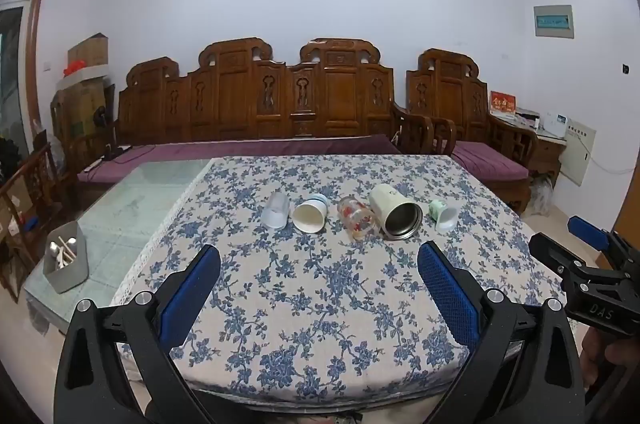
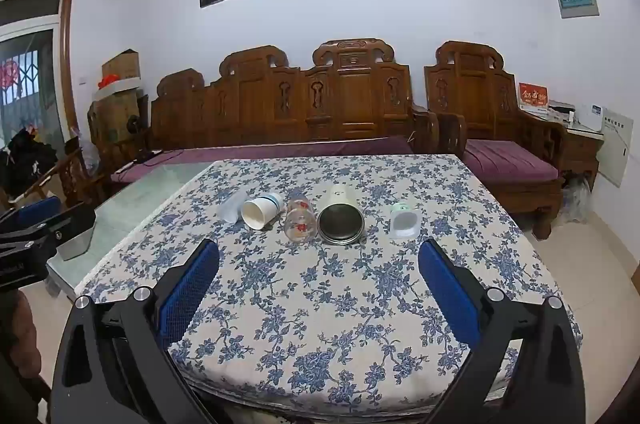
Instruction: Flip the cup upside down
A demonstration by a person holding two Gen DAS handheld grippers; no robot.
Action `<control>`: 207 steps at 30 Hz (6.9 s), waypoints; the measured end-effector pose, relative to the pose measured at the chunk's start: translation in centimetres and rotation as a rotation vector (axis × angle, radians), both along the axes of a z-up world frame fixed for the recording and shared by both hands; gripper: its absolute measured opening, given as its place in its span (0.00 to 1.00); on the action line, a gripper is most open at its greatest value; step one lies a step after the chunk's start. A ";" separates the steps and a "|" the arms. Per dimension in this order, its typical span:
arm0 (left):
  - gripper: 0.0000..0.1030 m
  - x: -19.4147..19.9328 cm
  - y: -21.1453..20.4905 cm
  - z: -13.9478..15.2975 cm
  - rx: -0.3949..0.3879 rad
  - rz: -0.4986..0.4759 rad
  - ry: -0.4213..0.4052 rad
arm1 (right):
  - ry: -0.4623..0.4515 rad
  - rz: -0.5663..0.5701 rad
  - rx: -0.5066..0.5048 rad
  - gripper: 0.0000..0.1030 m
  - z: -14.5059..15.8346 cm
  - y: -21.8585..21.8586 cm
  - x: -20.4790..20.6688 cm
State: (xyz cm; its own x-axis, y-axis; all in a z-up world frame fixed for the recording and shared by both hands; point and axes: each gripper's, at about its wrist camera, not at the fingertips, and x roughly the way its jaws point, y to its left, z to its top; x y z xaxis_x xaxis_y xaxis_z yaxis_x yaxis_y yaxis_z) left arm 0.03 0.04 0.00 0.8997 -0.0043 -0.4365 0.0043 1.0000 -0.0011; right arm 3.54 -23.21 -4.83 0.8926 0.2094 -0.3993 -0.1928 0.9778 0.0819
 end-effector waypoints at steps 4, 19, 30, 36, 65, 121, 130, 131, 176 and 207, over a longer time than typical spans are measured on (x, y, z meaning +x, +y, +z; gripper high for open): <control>0.92 0.0 0.0 0.0 0.002 0.000 -0.003 | -0.005 -0.003 0.003 0.97 0.0 0.0 -0.1; 0.92 0.0 -0.7 -0.3 0.001 -0.006 -0.011 | -0.004 -0.002 0.006 0.97 0.1 -0.1 -0.1; 0.92 -0.3 -0.2 0.1 -0.002 -0.006 -0.012 | -0.004 -0.003 0.005 0.97 0.1 -0.1 -0.1; 0.92 -0.4 0.0 0.4 -0.003 -0.006 -0.012 | -0.003 -0.003 0.006 0.97 0.2 -0.2 0.0; 0.92 0.0 0.3 -0.3 -0.004 0.001 0.003 | -0.004 -0.004 0.006 0.97 0.4 -0.1 -0.1; 0.92 16.1 5.0 -6.6 0.016 -0.060 0.323 | 0.264 0.193 -0.011 0.86 -6.6 5.1 16.8; 0.89 23.4 7.2 -8.1 -0.013 -0.077 0.392 | 0.327 0.237 -0.020 0.81 -8.2 7.6 21.9; 0.87 24.4 7.5 -8.3 -0.015 -0.082 0.404 | 0.330 0.241 -0.020 0.81 -8.3 7.8 22.4; 0.52 35.6 10.6 -13.7 -0.150 -0.046 0.671 | 0.372 0.214 -0.019 0.76 -10.7 6.1 18.9; 0.52 20.4 -5.5 -16.5 -0.007 -0.321 0.549 | 0.372 0.070 -0.015 0.76 -12.8 -1.4 14.5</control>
State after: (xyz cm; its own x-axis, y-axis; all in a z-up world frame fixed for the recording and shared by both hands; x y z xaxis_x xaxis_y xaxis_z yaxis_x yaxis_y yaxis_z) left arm 20.43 -5.50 -16.49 0.4980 -0.2410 -0.8330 0.3004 0.9491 -0.0949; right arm 18.06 -24.57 -17.61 0.6699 0.2564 -0.6967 -0.2194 0.9649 0.1442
